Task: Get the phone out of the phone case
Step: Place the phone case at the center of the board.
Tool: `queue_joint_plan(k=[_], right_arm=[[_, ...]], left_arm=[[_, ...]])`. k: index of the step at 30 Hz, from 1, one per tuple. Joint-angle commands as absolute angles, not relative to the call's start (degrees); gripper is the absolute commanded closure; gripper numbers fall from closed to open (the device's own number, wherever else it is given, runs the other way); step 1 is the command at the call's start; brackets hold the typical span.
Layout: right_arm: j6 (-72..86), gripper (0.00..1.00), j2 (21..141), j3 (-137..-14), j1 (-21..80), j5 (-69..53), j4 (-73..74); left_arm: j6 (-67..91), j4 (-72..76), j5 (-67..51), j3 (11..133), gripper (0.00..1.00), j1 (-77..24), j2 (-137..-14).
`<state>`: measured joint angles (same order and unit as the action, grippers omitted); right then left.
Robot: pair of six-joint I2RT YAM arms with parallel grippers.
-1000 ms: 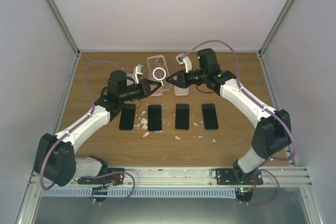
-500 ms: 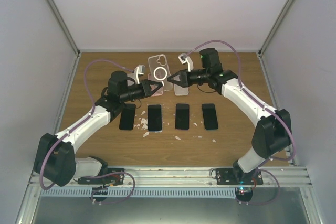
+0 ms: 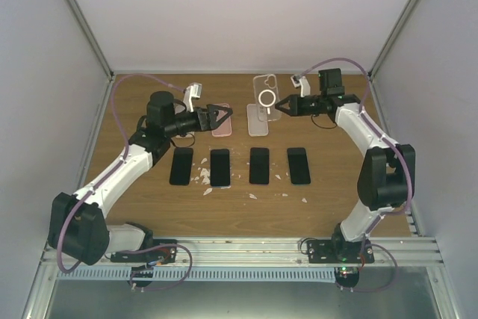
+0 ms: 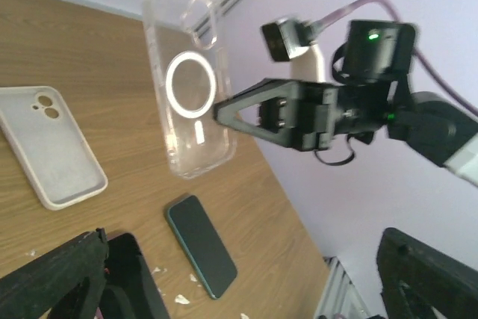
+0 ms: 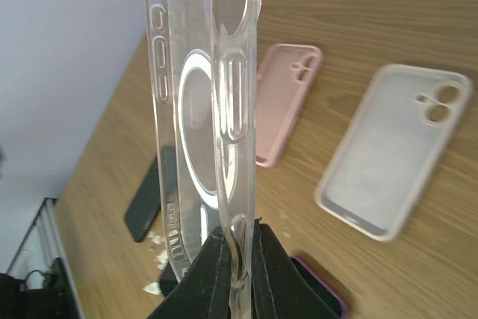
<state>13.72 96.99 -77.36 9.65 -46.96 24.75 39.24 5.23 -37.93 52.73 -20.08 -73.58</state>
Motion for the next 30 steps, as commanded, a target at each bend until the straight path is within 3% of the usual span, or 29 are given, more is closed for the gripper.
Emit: queue_joint_plan(k=[1,13,30], right_arm=[[6.3,0.99,99.7,-79.1,5.0,-45.8,28.4],[-3.5,0.99,111.9,-85.2,-4.8,-42.5,37.6],[-4.2,0.96,125.0,-91.4,-6.6,-43.2,39.0]], left_arm=[[30.9,0.9,-41.0,57.8,0.01,-19.1,-74.1],[17.6,-11.5,-44.0,69.7,0.01,-14.5,-78.3],[17.2,-9.4,-43.6,66.8,0.01,-10.2,-74.0]])
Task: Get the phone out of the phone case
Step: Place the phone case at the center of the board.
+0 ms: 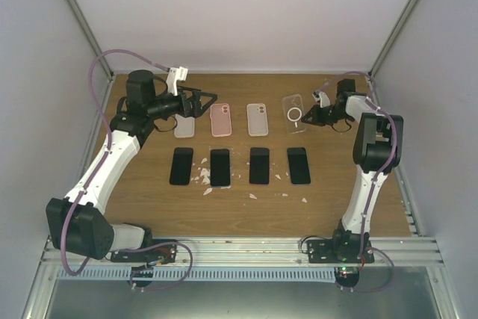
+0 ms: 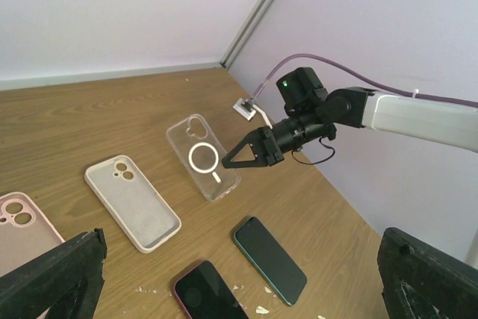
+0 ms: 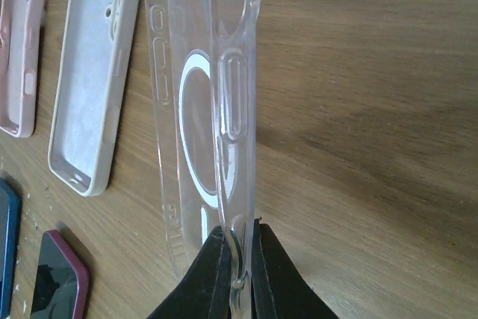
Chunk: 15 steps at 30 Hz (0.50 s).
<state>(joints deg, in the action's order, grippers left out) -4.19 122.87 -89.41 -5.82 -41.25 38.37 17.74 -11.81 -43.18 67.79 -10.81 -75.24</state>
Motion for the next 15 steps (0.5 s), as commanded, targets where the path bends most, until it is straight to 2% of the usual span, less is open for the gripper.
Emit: queue_joint_plan(k=[1,12,15], right_arm=[[-4.0,0.96,125.5,-91.5,-6.5,-43.8,39.1],[-0.6,0.92,127.8,-91.0,-6.5,-45.1,37.9],[-0.7,0.83,127.9,-91.1,-6.5,-44.8,38.3]], left_arm=[[17.4,-9.1,-43.6,66.5,0.01,-10.1,-74.0],[20.2,-7.1,-44.3,64.3,0.01,-9.3,-73.5],[20.3,-7.0,-44.4,64.8,0.01,-9.1,-73.6]])
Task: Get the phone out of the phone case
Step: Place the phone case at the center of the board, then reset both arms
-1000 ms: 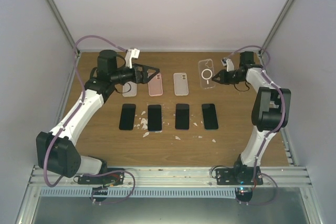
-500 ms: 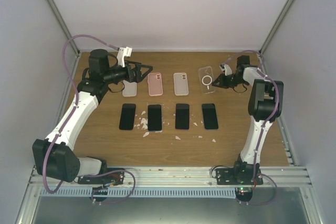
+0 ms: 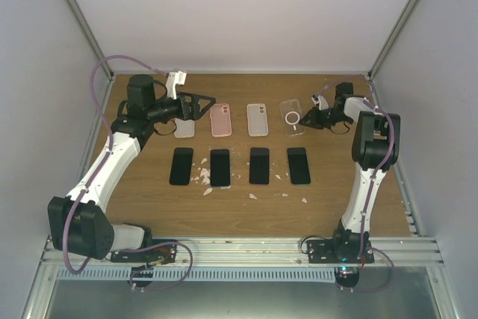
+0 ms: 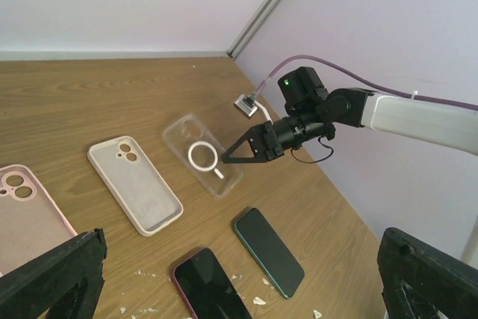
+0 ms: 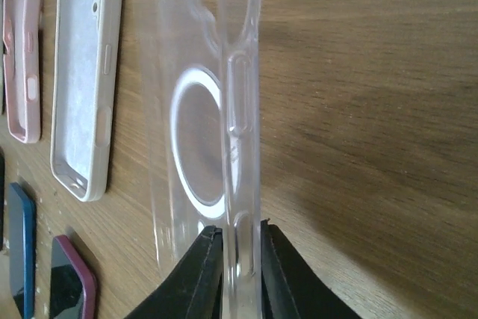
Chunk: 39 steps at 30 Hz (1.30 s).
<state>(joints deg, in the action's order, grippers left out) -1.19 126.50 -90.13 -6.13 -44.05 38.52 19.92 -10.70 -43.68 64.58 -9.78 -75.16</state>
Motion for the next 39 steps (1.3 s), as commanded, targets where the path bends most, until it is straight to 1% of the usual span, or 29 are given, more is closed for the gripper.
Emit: queue_joint_plan(k=[1,5,8,9,12,16,17,21,30,33,39], right_arm=[[-0.6,0.79,127.8,-91.2,-6.6,-44.8,38.7],[-0.4,0.66,126.7,-91.1,-6.6,-44.1,39.1],[-0.9,0.53,125.3,-91.2,-6.6,-42.0,39.5],[-1.3,0.44,124.7,-91.3,-6.6,-41.3,39.8],[-3.3,0.23,122.0,-91.3,-6.6,-40.4,40.9],[-6.9,0.02,116.3,-91.0,-6.6,-42.0,41.8],[-7.5,0.01,115.1,-91.0,-6.6,-42.8,42.2],[-8.6,0.00,110.4,-91.3,-6.6,-45.1,43.6],[-9.4,0.00,98.3,-91.8,-5.2,-45.4,45.9],[-10.5,0.00,93.8,-91.7,-3.3,-43.4,46.1],[-11.9,0.00,86.0,-90.1,2.7,-37.8,45.4]], left_arm=[[20.3,-7.1,-44.5,64.9,0.01,-9.1,-73.6],[20.3,-7.2,-44.0,65.7,0.01,-8.8,-74.0],[20.3,-7.5,-44.2,66.6,0.01,-8.1,-74.3],[20.1,-7.9,-44.2,67.0,0.01,-7.9,-74.3],[19.3,-9.0,-44.2,68.0,0.01,-7.4,-74.2],[19.1,-9.3,-44.3,68.0,0.01,-6.8,-73.3],[19.2,-9.3,-44.4,68.0,0.01,-6.7,-73.0],[18.6,-10.0,-44.4,67.9,0.01,-6.4,-71.4],[14.3,-15.7,-44.2,69.4,0.01,-6.0,-70.7],[12.6,-18.3,-45.8,70.5,0.01,-5.8,-71.2],[10.4,-22.0,-44.0,71.9,0.01,-4.8,-71.3]])
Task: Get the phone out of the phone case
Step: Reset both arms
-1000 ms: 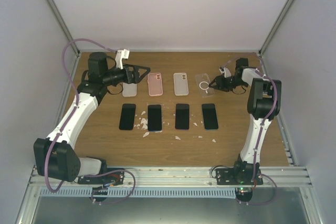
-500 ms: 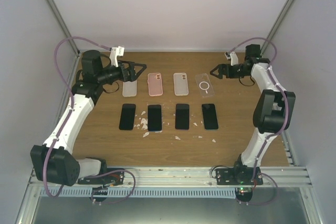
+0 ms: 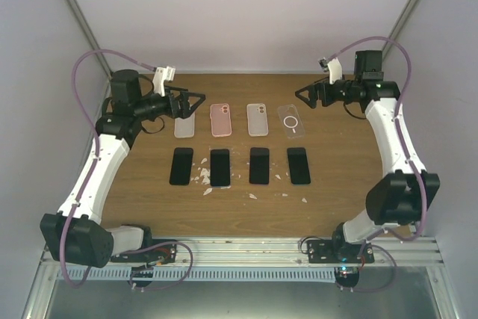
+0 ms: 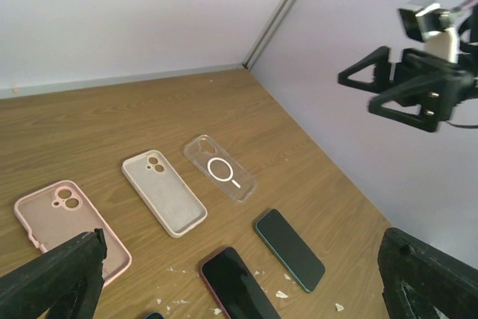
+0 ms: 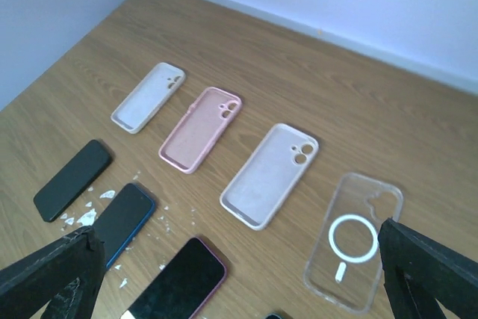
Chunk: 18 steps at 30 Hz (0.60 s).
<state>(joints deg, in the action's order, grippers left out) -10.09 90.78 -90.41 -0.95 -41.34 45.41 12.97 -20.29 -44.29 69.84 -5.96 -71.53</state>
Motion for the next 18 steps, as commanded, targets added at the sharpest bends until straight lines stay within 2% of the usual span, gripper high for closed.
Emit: queue_joint_plan(k=[1,10,18], right_arm=[[-11.8,0.00,85.0,-89.3,3.6,-37.2,44.8],[-11.7,0.00,77.9,-81.5,5.5,-35.3,42.0],[-14.4,0.00,70.4,-75.6,5.4,-33.3,40.9]], left_arm=[[10.5,-21.9,-44.0,71.8,0.01,-4.4,-71.0],[9.8,-24.1,-42.3,71.7,0.01,-1.8,-69.1],[1.5,-35.2,-33.9,73.5,0.01,-0.2,-67.4]])
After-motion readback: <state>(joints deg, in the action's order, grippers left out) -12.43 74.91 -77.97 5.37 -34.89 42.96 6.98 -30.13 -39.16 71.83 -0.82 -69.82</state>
